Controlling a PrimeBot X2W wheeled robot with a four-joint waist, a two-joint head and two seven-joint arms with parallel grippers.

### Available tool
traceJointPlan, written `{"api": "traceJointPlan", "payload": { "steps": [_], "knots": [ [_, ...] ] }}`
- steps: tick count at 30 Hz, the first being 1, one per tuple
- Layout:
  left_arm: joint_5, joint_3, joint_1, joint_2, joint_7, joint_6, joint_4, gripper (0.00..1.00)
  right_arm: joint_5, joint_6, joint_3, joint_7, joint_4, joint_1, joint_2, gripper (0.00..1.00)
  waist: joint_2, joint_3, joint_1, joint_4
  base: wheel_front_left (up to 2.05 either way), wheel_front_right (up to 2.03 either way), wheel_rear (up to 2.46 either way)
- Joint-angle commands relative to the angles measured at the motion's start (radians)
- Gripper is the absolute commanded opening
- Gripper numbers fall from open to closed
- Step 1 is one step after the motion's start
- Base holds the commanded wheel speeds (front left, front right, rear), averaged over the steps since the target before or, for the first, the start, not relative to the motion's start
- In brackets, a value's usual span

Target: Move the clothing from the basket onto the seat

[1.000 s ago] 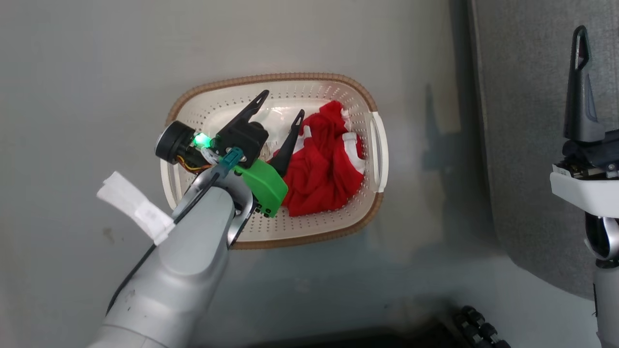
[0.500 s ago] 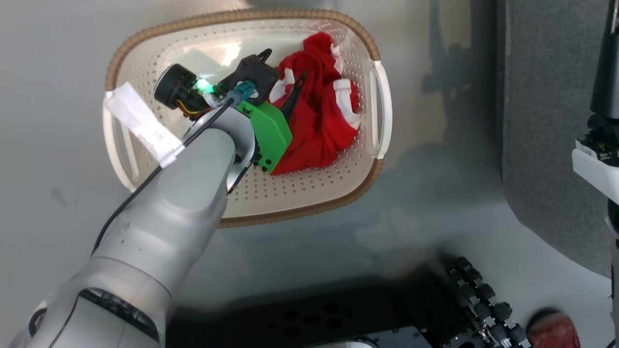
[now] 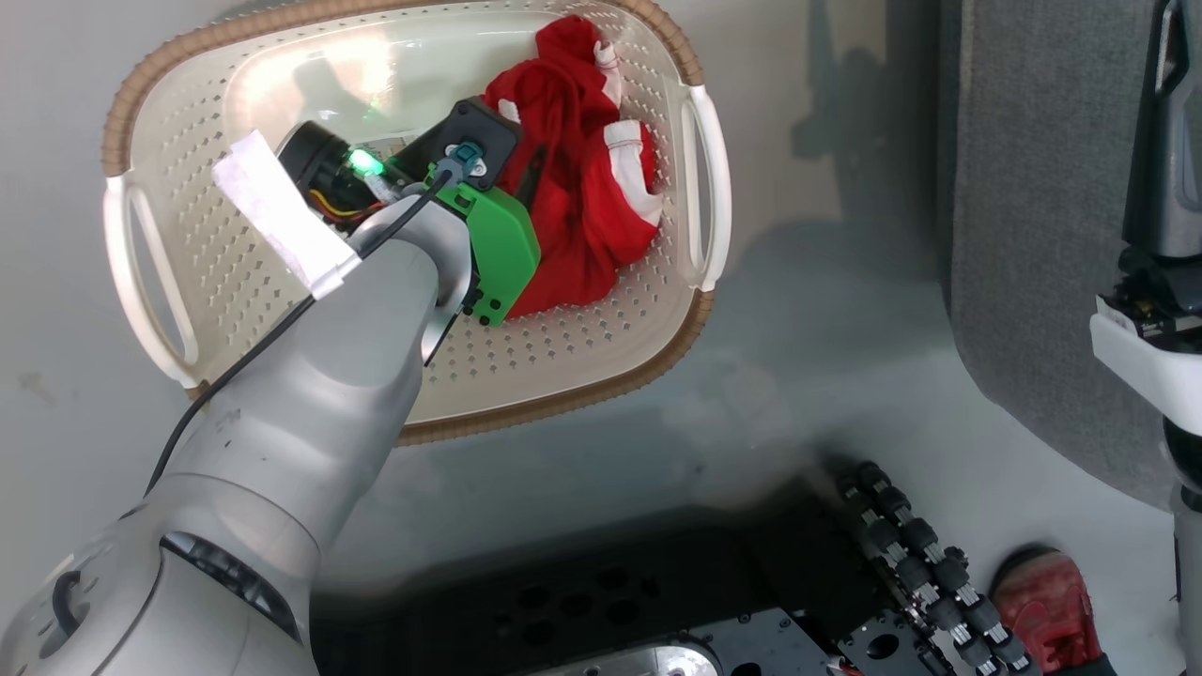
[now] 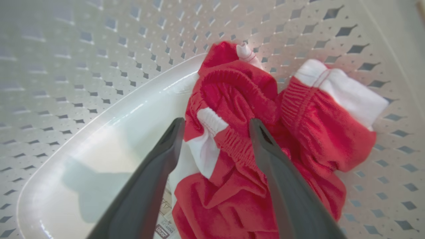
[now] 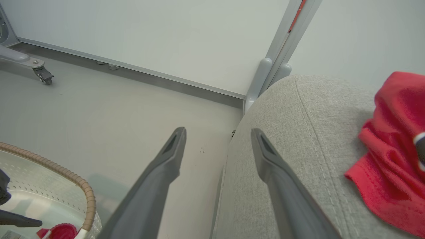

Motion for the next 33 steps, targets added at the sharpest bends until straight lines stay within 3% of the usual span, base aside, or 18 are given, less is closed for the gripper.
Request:
{"api": "traceJointPlan", "payload": {
  "steps": [1, 5, 16, 21, 24, 33],
  "knots": [
    [-0.008, -0.011, -0.017, 0.006, 0.01, 0.018, 0.013, 1.0, -0.007, -0.001, 0.001, -0.002, -0.007, 0.013, 0.001, 1.0, 0.0, 0.002, -0.0002, -0.006, 0.0, 0.0, 0.0],
    [-0.031, -0.042, -0.006, 0.006, 0.038, 0.05, 0.038, 1.0, -0.01, -0.001, 0.008, -0.002, -0.019, 0.031, -0.001, 1.0, 0.0, 0.001, -0.0002, -0.016, 0.0, 0.0, 0.0],
    [-0.098, -0.121, 0.051, 0.006, 0.157, 0.044, 0.075, 1.0, -0.014, -0.001, 0.0, -0.002, -0.064, 0.063, -0.004, 1.0, 0.0, 0.0, -0.0002, -0.028, 0.0, 0.0, 0.0],
    [-0.112, -0.15, 0.06, 0.006, 0.191, 0.064, 0.095, 1.0, -0.019, -0.001, 0.0, -0.002, -0.076, 0.069, 0.0, 1.0, 0.0, 0.003, -0.0002, -0.024, 0.0, 0.0, 0.0],
    [-0.116, -0.161, 0.06, 0.006, 0.191, 0.083, 0.11, 1.0, -0.02, -0.001, 0.003, -0.002, -0.08, 0.07, 0.0, 1.0, 0.0, 0.006, -0.0002, -0.02, 0.0, 0.0, 0.0],
    [-0.112, -0.172, 0.024, 0.006, 0.122, 0.195, 0.148, 1.0, -0.026, -0.001, 0.02, -0.002, -0.072, 0.076, -0.007, 1.0, 0.0, 0.016, -0.0002, -0.013, 0.0, 0.0, 0.0]
  ]
}}
